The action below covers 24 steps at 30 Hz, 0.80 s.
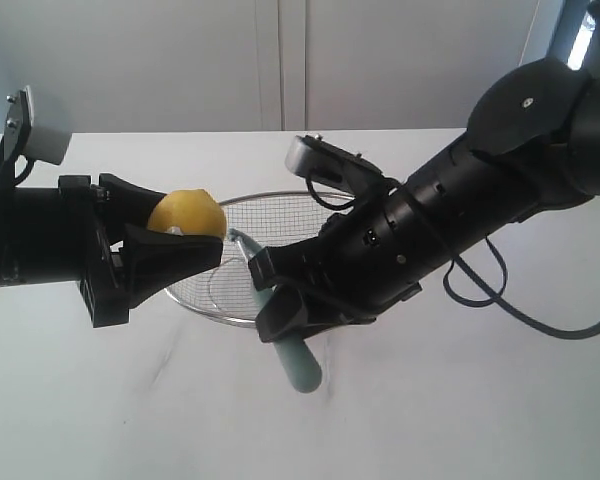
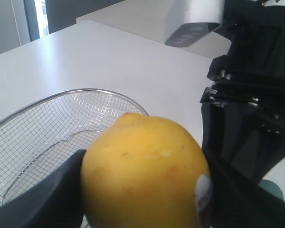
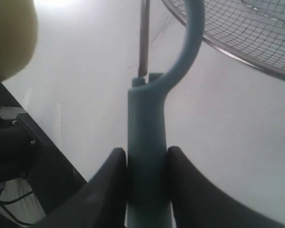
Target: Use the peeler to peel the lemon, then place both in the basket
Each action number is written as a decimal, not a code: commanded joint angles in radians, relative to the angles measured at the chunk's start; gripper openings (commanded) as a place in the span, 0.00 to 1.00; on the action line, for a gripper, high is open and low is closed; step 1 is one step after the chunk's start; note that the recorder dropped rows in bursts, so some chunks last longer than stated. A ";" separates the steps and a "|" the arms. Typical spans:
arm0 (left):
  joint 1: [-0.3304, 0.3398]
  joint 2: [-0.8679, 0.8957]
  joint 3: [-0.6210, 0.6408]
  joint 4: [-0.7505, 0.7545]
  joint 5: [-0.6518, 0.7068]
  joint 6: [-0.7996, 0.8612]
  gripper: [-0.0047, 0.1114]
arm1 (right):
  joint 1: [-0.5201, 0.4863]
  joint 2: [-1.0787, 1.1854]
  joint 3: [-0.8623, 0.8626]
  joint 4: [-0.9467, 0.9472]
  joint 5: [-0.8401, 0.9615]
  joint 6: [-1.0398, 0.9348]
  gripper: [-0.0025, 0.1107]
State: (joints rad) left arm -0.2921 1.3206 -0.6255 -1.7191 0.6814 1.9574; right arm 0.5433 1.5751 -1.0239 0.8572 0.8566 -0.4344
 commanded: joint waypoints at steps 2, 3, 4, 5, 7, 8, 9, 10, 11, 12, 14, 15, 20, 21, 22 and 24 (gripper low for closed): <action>-0.003 -0.004 -0.005 -0.025 0.026 0.160 0.05 | 0.015 -0.001 0.002 0.073 0.031 -0.046 0.02; -0.003 -0.004 -0.005 -0.025 0.026 0.160 0.05 | 0.015 -0.001 0.002 0.083 0.033 -0.054 0.02; -0.003 -0.004 -0.005 -0.025 0.026 0.160 0.05 | 0.015 -0.003 0.002 0.085 0.033 -0.056 0.02; -0.003 -0.004 -0.005 -0.025 0.026 0.160 0.05 | 0.015 -0.006 0.000 0.085 0.033 -0.056 0.02; -0.003 -0.004 -0.005 -0.025 0.026 0.160 0.05 | 0.015 -0.014 0.000 0.085 0.033 -0.056 0.02; -0.003 -0.004 -0.005 -0.025 0.026 0.160 0.05 | 0.015 -0.019 0.000 0.085 0.033 -0.058 0.02; -0.003 -0.004 -0.005 -0.025 0.026 0.160 0.05 | 0.015 -0.027 0.000 0.085 0.030 -0.058 0.02; -0.003 -0.004 -0.005 -0.025 0.026 0.160 0.05 | 0.015 -0.030 0.000 0.085 0.030 -0.058 0.02; -0.003 -0.004 -0.005 -0.025 0.026 0.160 0.05 | 0.015 -0.035 0.000 0.085 0.030 -0.058 0.02; -0.003 -0.004 -0.005 -0.025 0.026 0.160 0.05 | 0.015 -0.039 0.000 0.083 0.030 -0.058 0.02; -0.003 -0.004 -0.005 -0.025 0.026 0.160 0.05 | 0.015 -0.047 0.000 0.081 0.030 -0.058 0.02; -0.003 -0.004 -0.005 -0.025 0.026 0.160 0.05 | 0.015 -0.050 0.000 0.081 0.030 -0.058 0.02; -0.003 -0.004 -0.005 -0.025 0.026 0.160 0.05 | 0.015 -0.068 0.000 0.076 0.017 -0.058 0.02; -0.003 -0.004 -0.005 -0.025 0.026 0.160 0.05 | 0.015 -0.070 0.000 0.076 0.017 -0.058 0.02; -0.003 -0.004 -0.005 -0.025 0.026 0.160 0.05 | 0.015 -0.072 0.000 0.074 0.014 -0.058 0.02; -0.003 -0.004 -0.005 -0.025 0.026 0.160 0.05 | 0.015 -0.079 0.000 0.072 0.014 -0.058 0.02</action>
State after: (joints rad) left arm -0.2921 1.3206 -0.6255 -1.7191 0.6814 1.9574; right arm 0.5578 1.5139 -1.0239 0.9322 0.8748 -0.4802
